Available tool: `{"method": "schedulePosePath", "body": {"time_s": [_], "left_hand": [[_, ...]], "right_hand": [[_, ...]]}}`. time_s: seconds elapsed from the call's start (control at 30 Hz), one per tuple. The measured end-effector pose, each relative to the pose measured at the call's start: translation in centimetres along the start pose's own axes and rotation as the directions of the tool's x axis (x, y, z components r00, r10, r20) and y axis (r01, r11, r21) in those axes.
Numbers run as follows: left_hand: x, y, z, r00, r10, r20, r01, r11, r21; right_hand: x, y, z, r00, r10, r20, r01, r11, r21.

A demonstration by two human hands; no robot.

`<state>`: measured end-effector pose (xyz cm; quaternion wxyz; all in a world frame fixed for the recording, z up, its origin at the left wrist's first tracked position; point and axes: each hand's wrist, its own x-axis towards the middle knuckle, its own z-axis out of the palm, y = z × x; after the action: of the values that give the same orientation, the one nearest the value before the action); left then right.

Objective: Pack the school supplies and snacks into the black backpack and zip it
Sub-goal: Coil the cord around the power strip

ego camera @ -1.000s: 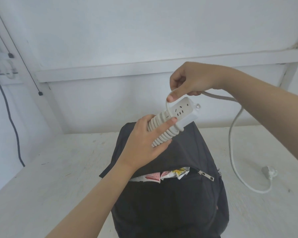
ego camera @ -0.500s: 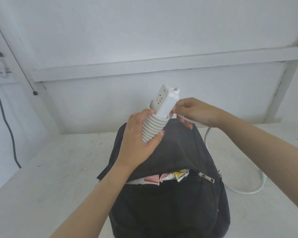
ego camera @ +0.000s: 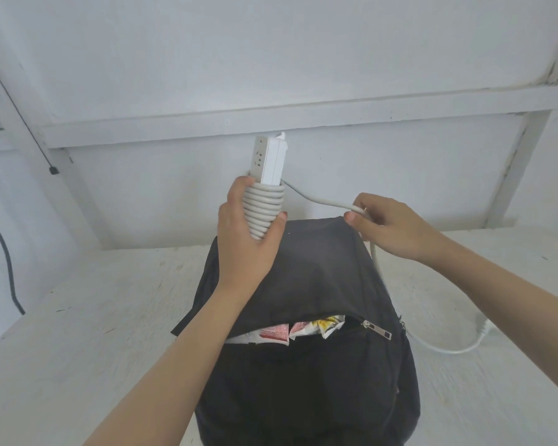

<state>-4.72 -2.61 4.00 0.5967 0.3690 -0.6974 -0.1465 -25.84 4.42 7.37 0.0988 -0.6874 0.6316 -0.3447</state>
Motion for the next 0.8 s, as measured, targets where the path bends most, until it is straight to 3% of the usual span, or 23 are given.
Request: {"method": "schedulePosePath", "body": {"time_s": [0.1, 0.2, 0.27, 0.37, 0.47, 0.53, 0.63, 0.8], "left_hand": [[0.2, 0.2, 0.4, 1.0, 0.007, -0.021, -0.005, 0.997, 0.073], [0.1, 0.2, 0.8, 1.0, -0.004, -0.029, 0.007, 0.995, 0.102], [0.2, 0.1, 1.1, 0.999, -0.014, -0.033, 0.018, 0.993, 0.118], [0.4, 0.1, 1.4, 0.997, -0.058, -0.044, 0.062, 0.992, 0.108], [0.4, 0.0, 1.8, 0.998, -0.056, -0.037, 0.061, 0.988, 0.142], [0.5, -0.1, 2.0, 0.998, -0.05, -0.028, 0.054, 0.986, 0.161], [0.6, -0.2, 2.3, 0.999, -0.049, -0.003, 0.049, 0.978, 0.202], [0.2, -0.1, 2.6, 0.999, -0.022, 0.033, 0.013, 0.967, 0.255]], "right_hand": [[-0.3, -0.6, -0.8, 0.996, 0.088, 0.007, -0.087, 0.979, 0.184], [-0.9, -1.5, -1.6, 0.973, 0.103, 0.209, -0.212, 0.766, 0.608], [-1.2, -1.8, -1.8, 0.956, 0.133, 0.26, -0.271, 0.736, 0.62], [-1.5, -2.1, -1.9, 0.968, 0.203, 0.149, -0.245, 0.897, 0.368], [-2.1, -2.4, -1.8, 0.999, 0.035, 0.012, -0.034, 0.997, -0.073], [-2.6, -2.7, -1.8, 0.999, -0.047, -0.009, 0.041, 0.947, -0.32], [-3.1, -3.4, -1.8, 0.997, -0.072, 0.007, 0.061, 0.784, -0.618], [-4.0, -5.0, -2.4, 0.995, -0.097, 0.035, 0.092, 0.685, -0.723]]}}
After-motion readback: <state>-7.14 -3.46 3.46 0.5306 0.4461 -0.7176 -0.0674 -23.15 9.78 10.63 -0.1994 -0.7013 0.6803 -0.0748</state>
